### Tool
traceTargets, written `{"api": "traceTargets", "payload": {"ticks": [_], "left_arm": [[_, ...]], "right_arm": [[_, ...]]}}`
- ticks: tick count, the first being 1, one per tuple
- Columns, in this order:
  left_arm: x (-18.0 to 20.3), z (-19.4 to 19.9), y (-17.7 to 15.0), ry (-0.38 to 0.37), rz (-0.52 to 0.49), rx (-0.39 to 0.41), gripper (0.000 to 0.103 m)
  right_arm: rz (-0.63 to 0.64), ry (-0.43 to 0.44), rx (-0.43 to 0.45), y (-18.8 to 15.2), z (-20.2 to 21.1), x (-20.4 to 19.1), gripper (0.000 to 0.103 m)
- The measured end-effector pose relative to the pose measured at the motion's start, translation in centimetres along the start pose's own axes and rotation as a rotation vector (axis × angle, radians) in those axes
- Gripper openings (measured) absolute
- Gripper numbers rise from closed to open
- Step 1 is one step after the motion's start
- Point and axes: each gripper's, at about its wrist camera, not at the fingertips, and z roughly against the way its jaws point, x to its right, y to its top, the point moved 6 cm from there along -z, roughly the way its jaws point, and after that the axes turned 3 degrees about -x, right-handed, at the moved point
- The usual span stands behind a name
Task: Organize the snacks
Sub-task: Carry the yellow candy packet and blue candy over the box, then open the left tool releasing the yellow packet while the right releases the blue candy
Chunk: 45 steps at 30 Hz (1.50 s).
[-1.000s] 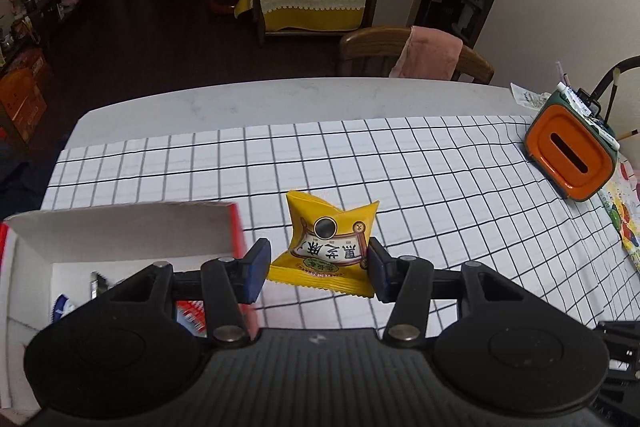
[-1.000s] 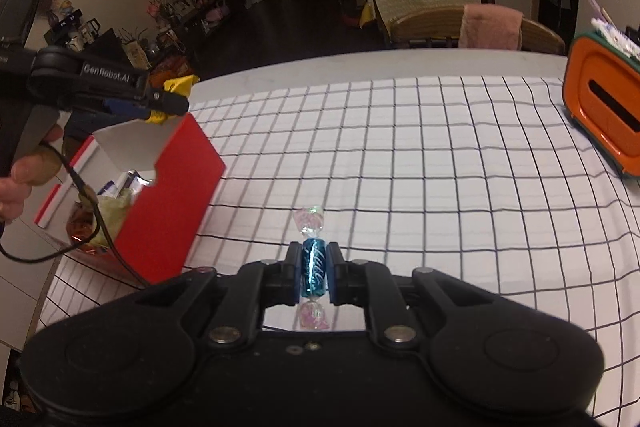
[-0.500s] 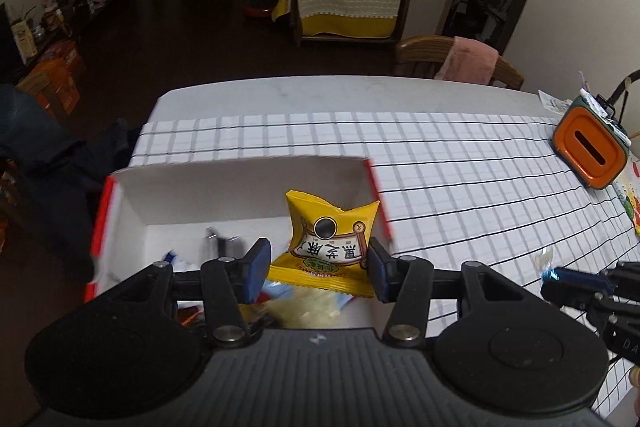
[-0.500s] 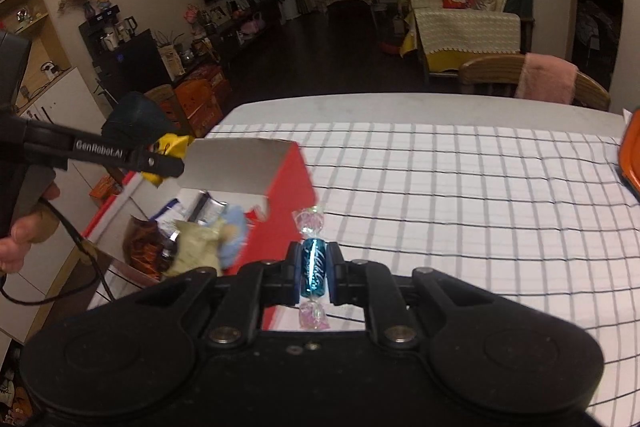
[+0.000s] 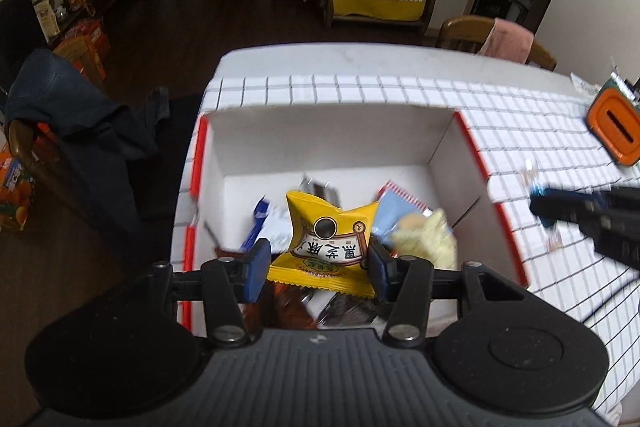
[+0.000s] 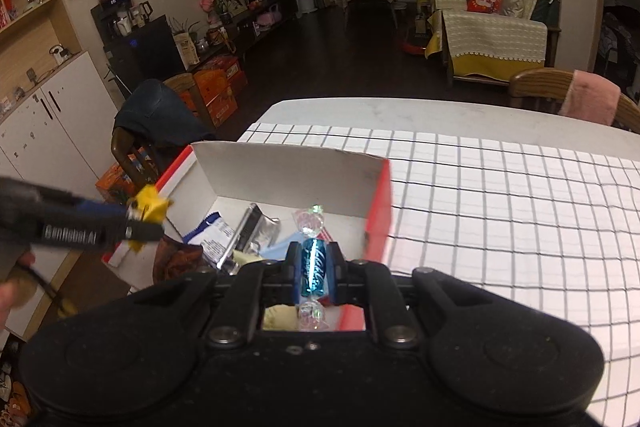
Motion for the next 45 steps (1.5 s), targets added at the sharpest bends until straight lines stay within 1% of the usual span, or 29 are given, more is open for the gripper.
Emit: {"api": "traceTargets", "payload": {"ticks": [4,11,19,25,29,34,37,42,45], "left_arm": [[-0.8,-1.1,-1.3,-0.002,-0.007,-0.034,0.050],[-0.1,-3.1,-2.2,-0.005,-0.068,-0.075,0.050],[1.0,-5.9,-2.6,0.005,-0.123,-0.126,0.050],[1.3,-7.4,-2.7,0.006,-0.146,-0.156,0.050],[1.5,-7.8,-2.6,0.021,-0.159,-0.163,0.051],[1.6,-7.8,-2.5,0.025,-0.166,-0.161,0.052],[1.4,-7.5,-2.4,0.017,-0.147,-0.154,0.057],[1.1,-6.5,-2.3,0.012,-0.122,-0.130,0.058],[0.7,-5.5,-2.1,0.003,-0.095,-0.098,0.065]], "right_arm": [[0.021,0.000,-0.018,0.9,-2.4,-1.3,0.011],[0.050,-0.014,-0.061,2.5,-6.4,-2.5,0.011],[0.044,-0.011,-0.150,1.9,-10.3,-2.6,0.011],[0.031,-0.004,-0.203,1.0,-11.6,-2.4,0.011],[0.030,-0.005,-0.218,0.5,-11.8,-2.3,0.012],[0.027,-0.007,-0.201,0.7,-11.3,-2.3,0.012],[0.016,-0.001,-0.184,1.1,-10.6,-2.3,0.012],[0.000,0.005,-0.149,1.6,-8.9,-2.3,0.012],[-0.006,0.015,-0.125,1.7,-7.4,-2.4,0.013]]}}
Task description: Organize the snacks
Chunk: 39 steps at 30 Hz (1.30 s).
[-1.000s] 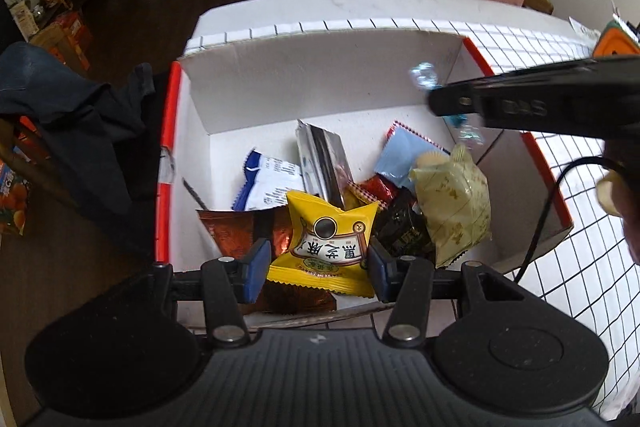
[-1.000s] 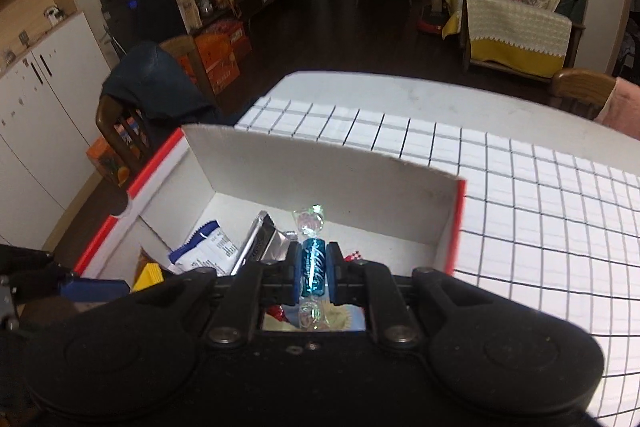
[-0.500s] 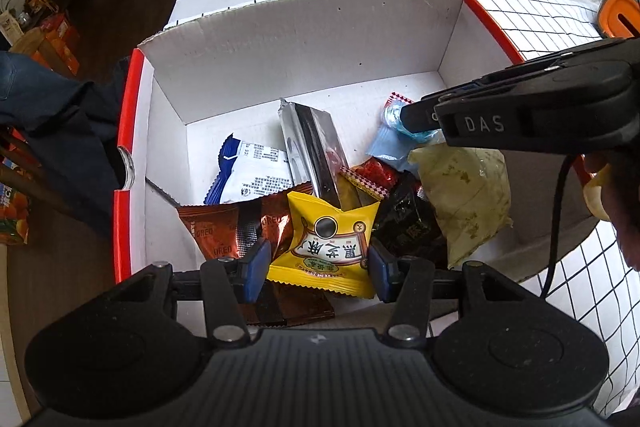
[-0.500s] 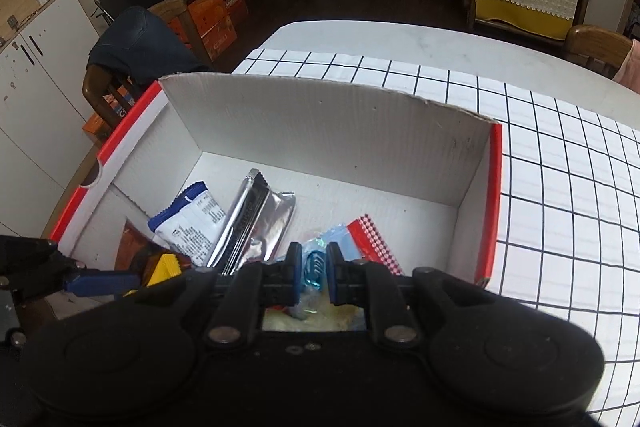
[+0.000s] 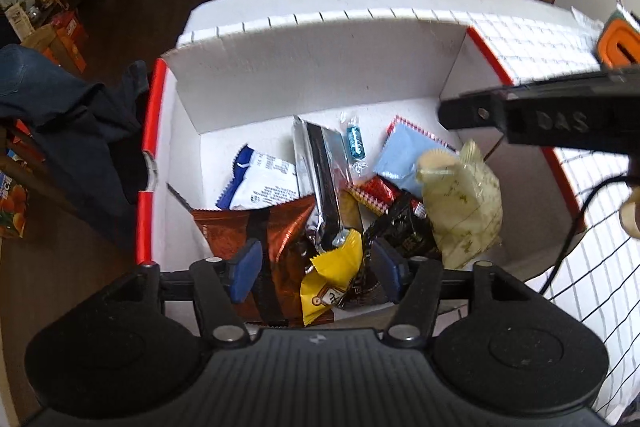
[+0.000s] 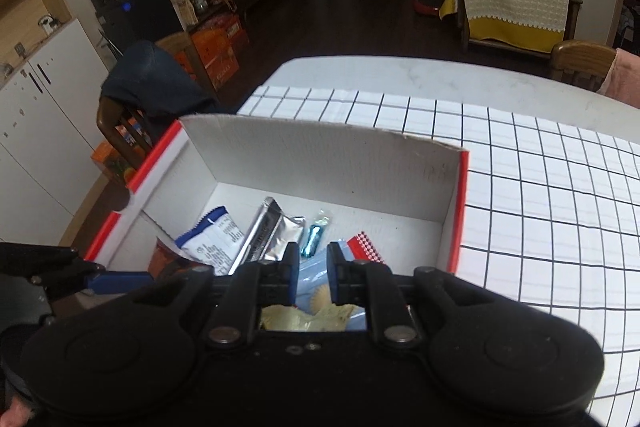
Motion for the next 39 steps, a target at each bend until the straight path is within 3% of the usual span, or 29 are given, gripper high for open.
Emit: {"api": "traceTargets", "payload": {"ticks": [8,17,24,28,36,38,39], "left_arm": [[-0.9,4.0,0.4,-0.006,0.053,0.131,0.075],[-0.8,8.8,0.1,0.007,0.050,0.277,0.080],[-0.7,11.4,-0.8,0.004,0.052,0.339,0.080],[-0.6,12.8,-1.5,0.000,0.053,0.368,0.081],[-0.3,14.4,-2.9,-0.004,0.055,0.398,0.088],[-0.3,14.5,-3.3,-0.007,0.065,0.396,0.095],[-0.3,14.7,-3.5,-0.006,0.069,0.400,0.096]], "right_arm": [[-0.029,0.035,0.074,-0.6,3.9,-0.2,0.016],[-0.029,0.038,0.155,-1.7,7.5,-0.9,0.022],[-0.034,0.034,0.207,-2.9,9.7,-1.3,0.032],[-0.036,0.026,0.250,-4.2,11.0,-1.8,0.065],[-0.038,0.027,0.281,-6.2,12.5,-2.7,0.090],[-0.045,0.017,0.293,-6.7,12.8,-2.9,0.100],[-0.049,0.012,0.300,-7.0,13.0,-3.0,0.101]]}}
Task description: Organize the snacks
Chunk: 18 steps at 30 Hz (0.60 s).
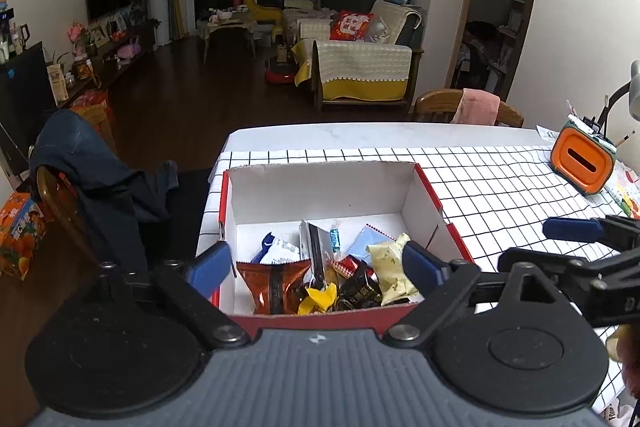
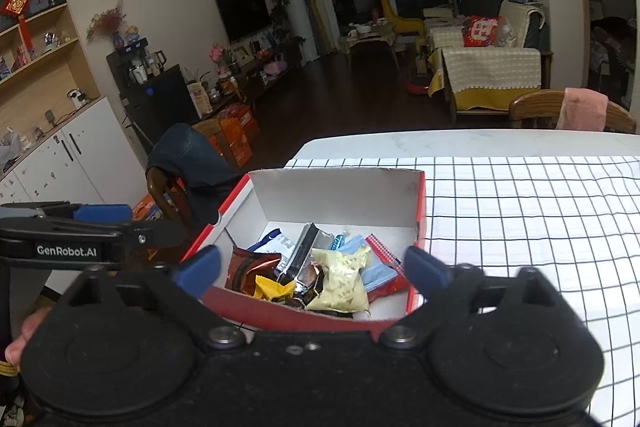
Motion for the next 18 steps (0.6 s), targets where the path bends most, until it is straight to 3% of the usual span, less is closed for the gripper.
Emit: {"api": "traceTargets", "payload": {"ticks": [2,9,18], "left_arm": [[-0.1,0.3,-0.2,0.011,0.004,0.009,0.101],[0.3,1.2,-1.3,0.027,0.018,0.004,0.101],[0.7,2.3,-2.1,0.013,0.035,0.004,0.102]], "right_arm": [[-0.006,-0.009,0.004,-0.7,0.5,-0.2,0.103],[-0.022,-0.044,0.043,-2.1,2.0,-0.8,0.103],[-0.040,-0.027,0.045,-2.8,2.5,-1.1,0.103]]}}
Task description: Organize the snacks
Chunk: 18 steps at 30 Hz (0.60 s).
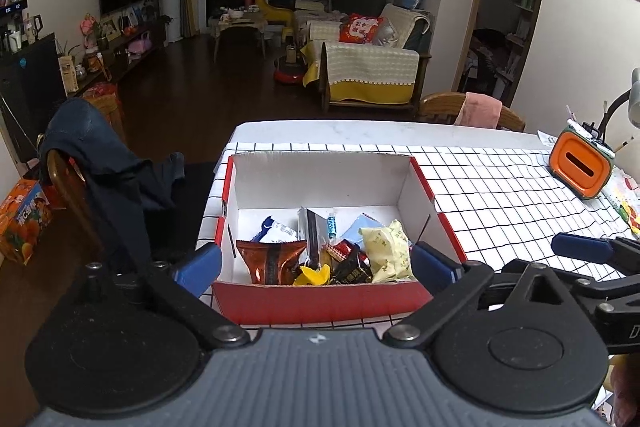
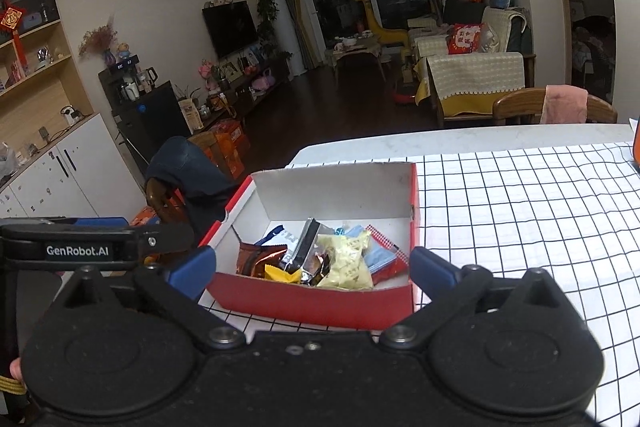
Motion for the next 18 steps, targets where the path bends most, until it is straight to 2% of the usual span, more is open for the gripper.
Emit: {"api": "traceTargets", "payload": {"ticks": [18], "left_arm": [[0.66,0.93,-0.78,-0.006,-0.004,-0.015,0.101]], "right_arm": [[-0.028,-0.029,-0.001,-0.45,0.72,-0.02,0.103]]}}
